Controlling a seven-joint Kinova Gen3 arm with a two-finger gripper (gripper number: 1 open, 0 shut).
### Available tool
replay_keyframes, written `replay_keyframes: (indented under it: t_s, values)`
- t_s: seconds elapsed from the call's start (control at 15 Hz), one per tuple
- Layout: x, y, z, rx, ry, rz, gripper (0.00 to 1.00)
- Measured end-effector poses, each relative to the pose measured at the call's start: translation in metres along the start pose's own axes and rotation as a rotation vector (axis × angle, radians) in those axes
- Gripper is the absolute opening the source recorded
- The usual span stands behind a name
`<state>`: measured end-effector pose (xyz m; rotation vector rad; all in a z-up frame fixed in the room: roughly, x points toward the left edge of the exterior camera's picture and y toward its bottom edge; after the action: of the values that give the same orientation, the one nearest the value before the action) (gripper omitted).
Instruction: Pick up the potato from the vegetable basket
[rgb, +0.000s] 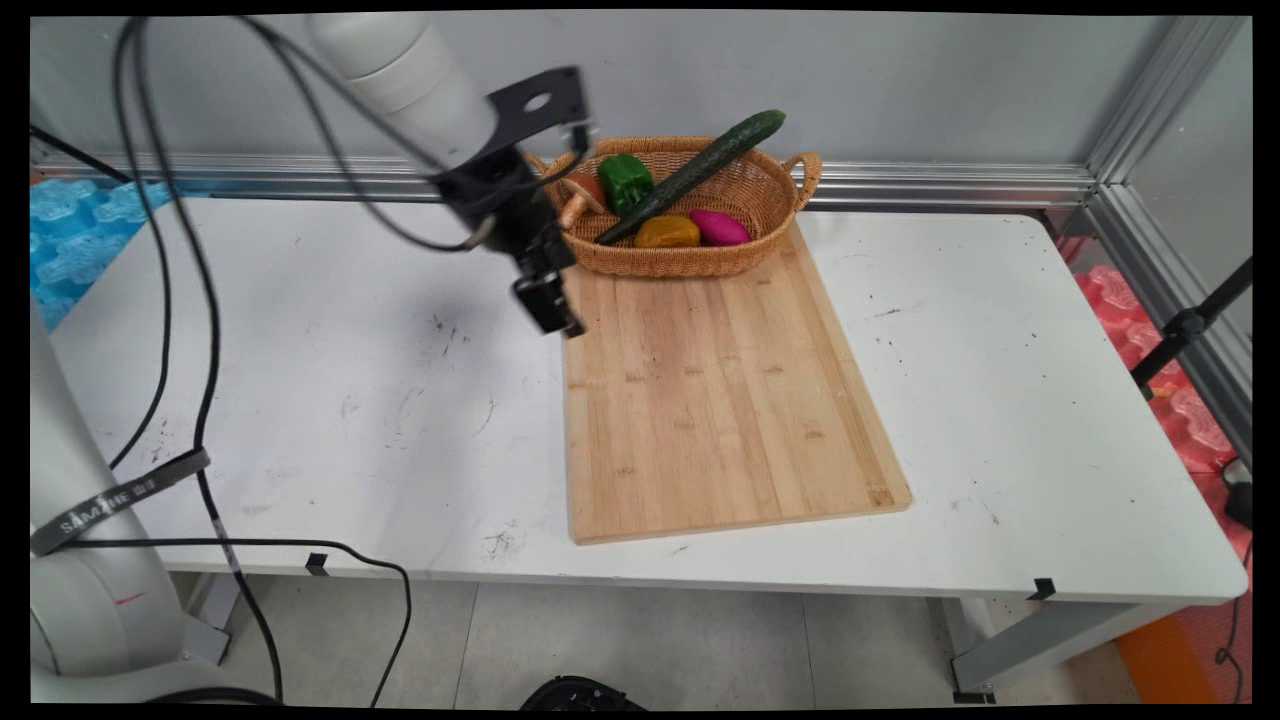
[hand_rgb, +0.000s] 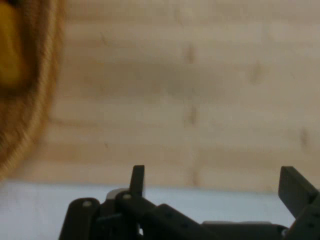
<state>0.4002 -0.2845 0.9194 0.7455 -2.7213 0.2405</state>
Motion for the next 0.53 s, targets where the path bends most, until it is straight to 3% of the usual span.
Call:
replay_keyframes:
  t_s: [0.53]
  values:
    - [0.063,-0.047,0.009,0.077,0.081,-0.027,1.00]
